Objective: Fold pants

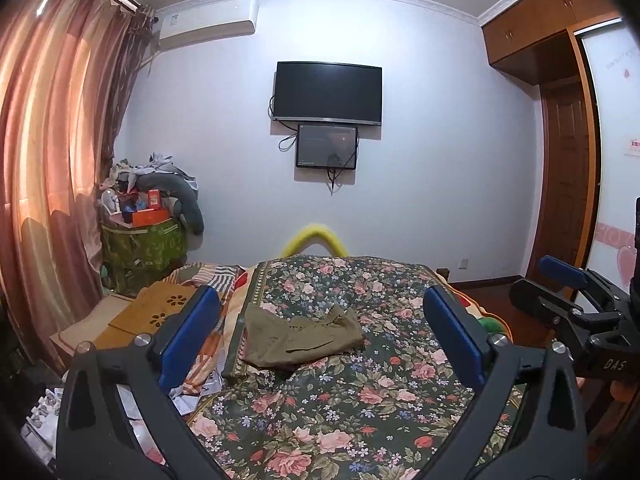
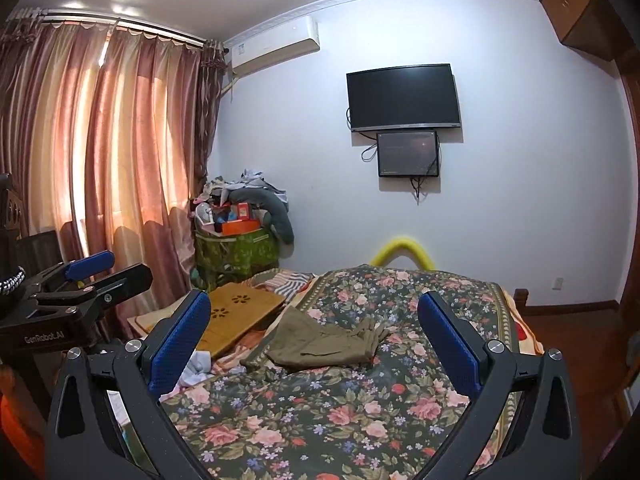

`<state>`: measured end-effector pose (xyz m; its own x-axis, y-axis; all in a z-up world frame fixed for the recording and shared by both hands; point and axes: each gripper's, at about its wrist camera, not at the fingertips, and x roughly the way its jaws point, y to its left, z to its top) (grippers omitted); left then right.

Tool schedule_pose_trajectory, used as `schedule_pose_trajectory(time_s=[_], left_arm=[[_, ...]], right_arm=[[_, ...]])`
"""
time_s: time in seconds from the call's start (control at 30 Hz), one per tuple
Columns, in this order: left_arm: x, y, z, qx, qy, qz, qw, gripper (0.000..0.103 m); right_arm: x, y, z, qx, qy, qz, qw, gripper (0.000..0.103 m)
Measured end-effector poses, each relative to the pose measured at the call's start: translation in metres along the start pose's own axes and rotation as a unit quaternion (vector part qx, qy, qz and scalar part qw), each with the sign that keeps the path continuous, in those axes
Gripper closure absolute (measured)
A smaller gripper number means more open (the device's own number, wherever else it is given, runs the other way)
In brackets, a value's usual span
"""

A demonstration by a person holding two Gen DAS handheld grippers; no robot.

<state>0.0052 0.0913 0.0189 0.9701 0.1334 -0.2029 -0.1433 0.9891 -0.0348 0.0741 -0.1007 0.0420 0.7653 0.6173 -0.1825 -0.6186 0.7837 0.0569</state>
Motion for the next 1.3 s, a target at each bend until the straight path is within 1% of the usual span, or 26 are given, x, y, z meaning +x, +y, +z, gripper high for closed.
schedule_pose_trajectory(time_s=[0.77,1.13,1.3], left_arm=[[0.007,-0.002,0.000,0.003,0.010,-0.019,0.9998,0.000],[0.013,-0.001,0.001,-0.004,0.018,-0.030,0.9994,0.000],[0.015,-0.002,0.000,-0.002,0.016,-0.030,0.9994,0.000]], right_arm=[[-0.002,-0.005,0.000,0.009,0.000,-0.007,1.000,0.000],[0.001,-0.005,0.001,0.015,0.002,-0.011,1.000,0.000],[0.000,-0.007,-0.001,0.019,0.003,-0.012,1.000,0.000]])
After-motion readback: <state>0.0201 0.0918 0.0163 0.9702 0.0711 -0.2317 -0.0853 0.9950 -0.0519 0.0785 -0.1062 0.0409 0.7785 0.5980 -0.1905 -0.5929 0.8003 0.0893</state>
